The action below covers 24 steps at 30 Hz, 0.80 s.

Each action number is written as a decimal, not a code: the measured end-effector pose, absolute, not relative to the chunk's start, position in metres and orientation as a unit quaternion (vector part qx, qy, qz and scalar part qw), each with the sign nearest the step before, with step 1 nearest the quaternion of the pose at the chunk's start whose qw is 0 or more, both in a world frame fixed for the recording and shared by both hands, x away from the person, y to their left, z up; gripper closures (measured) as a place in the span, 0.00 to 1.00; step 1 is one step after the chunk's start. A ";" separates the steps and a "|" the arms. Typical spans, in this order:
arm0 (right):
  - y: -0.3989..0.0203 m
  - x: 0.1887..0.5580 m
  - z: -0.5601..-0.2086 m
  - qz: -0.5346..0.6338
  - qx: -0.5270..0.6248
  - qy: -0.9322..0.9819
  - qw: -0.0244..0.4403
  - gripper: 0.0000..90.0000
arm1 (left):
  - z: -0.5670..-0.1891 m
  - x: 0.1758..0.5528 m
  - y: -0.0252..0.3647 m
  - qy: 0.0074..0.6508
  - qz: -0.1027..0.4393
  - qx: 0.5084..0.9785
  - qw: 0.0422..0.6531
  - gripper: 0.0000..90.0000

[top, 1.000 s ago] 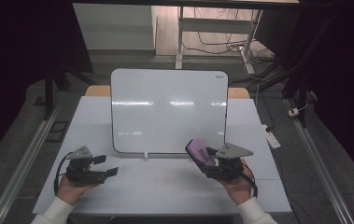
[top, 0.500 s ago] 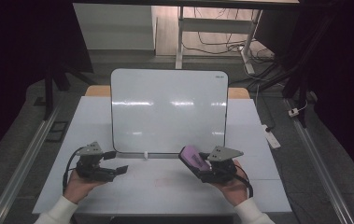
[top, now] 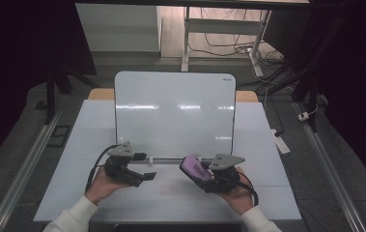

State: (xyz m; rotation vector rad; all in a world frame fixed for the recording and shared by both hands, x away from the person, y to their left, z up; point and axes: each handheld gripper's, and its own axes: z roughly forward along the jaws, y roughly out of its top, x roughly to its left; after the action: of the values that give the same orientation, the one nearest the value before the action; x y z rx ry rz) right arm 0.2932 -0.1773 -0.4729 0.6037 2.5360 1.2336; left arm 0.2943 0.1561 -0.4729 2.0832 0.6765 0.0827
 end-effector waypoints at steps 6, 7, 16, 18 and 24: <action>-0.171 0.292 -0.477 0.418 0.188 0.882 0.106 0.45 | -0.472 0.303 0.131 0.240 0.013 0.860 0.451 0.20; -0.169 0.292 -0.478 0.417 0.184 0.884 0.102 0.45 | -0.472 0.303 0.128 0.236 0.011 0.862 0.449 0.20; -0.157 0.288 -0.482 0.418 0.149 0.893 0.079 0.45 | -0.475 0.307 0.104 0.194 -0.020 0.878 0.438 0.24; -0.156 0.288 -0.482 0.419 0.143 0.893 0.076 0.45 | -0.476 0.307 0.101 0.190 -0.033 0.876 0.442 0.26; -0.153 0.286 -0.483 0.423 0.124 0.896 0.059 0.45 | -0.479 0.306 0.096 0.161 -0.056 0.881 0.441 0.38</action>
State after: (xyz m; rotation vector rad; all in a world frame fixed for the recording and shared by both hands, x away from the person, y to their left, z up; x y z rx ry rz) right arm 0.2864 -0.1525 -0.4826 0.3744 2.7131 1.2807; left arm 0.3058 0.0963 -0.4790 2.1881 0.3990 -0.1391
